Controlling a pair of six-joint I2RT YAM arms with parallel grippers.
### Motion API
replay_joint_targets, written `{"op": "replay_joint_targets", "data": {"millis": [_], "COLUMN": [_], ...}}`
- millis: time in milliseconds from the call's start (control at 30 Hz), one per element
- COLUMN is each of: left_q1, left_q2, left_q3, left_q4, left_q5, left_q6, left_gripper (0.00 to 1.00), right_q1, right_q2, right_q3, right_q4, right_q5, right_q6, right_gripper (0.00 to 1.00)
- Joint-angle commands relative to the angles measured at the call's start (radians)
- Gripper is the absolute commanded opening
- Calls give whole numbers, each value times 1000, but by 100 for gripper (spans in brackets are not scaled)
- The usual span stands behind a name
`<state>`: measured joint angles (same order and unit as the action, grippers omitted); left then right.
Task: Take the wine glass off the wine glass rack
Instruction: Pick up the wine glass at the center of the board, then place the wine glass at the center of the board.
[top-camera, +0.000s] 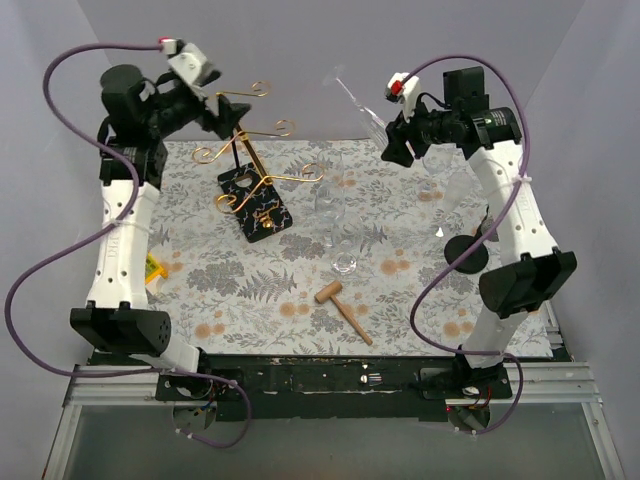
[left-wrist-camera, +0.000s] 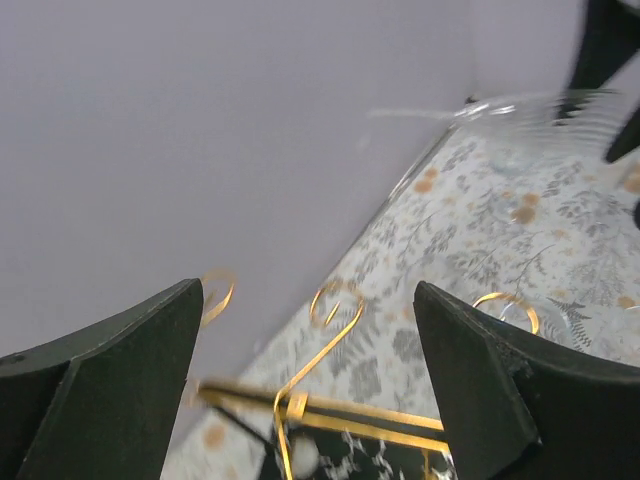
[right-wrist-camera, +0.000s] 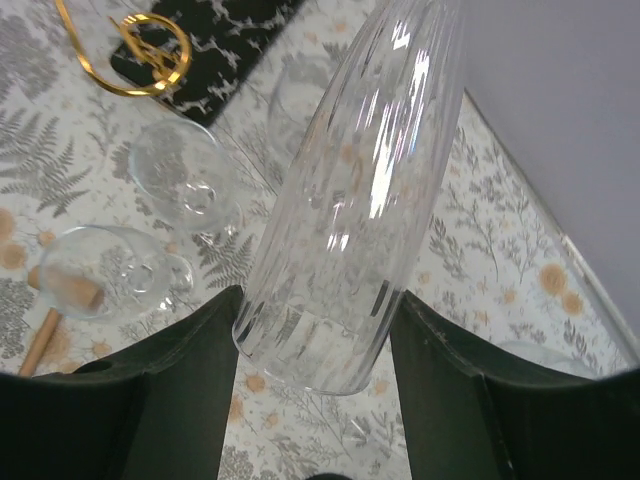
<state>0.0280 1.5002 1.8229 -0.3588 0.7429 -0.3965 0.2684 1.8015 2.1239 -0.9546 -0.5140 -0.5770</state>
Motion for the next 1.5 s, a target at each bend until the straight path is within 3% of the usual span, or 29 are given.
{"op": "replay_joint_targets", "data": {"millis": [0, 267, 533, 1000, 1333, 1467], "left_q1": [-201, -539, -643, -648, -648, -648], "left_q2": [57, 40, 61, 117, 135, 127], "left_q3": [125, -14, -99, -135, -166, -178], "left_q4": [-84, -52, -51, -16, 81, 96], "left_q5": [29, -132, -284, -428, -481, -493], "left_q6": [353, 846, 1114, 1251, 1245, 1223], "left_gripper": [87, 88, 84, 67, 35, 26], "right_q1": [-6, -3, 3, 17, 32, 34], "right_q2": [-100, -131, -163, -208, -189, -195], "right_q3": [-48, -122, -163, -219, -206, -211], "right_q4": [106, 56, -29, -53, -75, -69], "right_q5": [-211, -303, -336, -360, -377, -391], "right_q6": [-20, -43, -110, -112, -52, -46], "right_gripper": [64, 63, 63, 63, 64, 74]}}
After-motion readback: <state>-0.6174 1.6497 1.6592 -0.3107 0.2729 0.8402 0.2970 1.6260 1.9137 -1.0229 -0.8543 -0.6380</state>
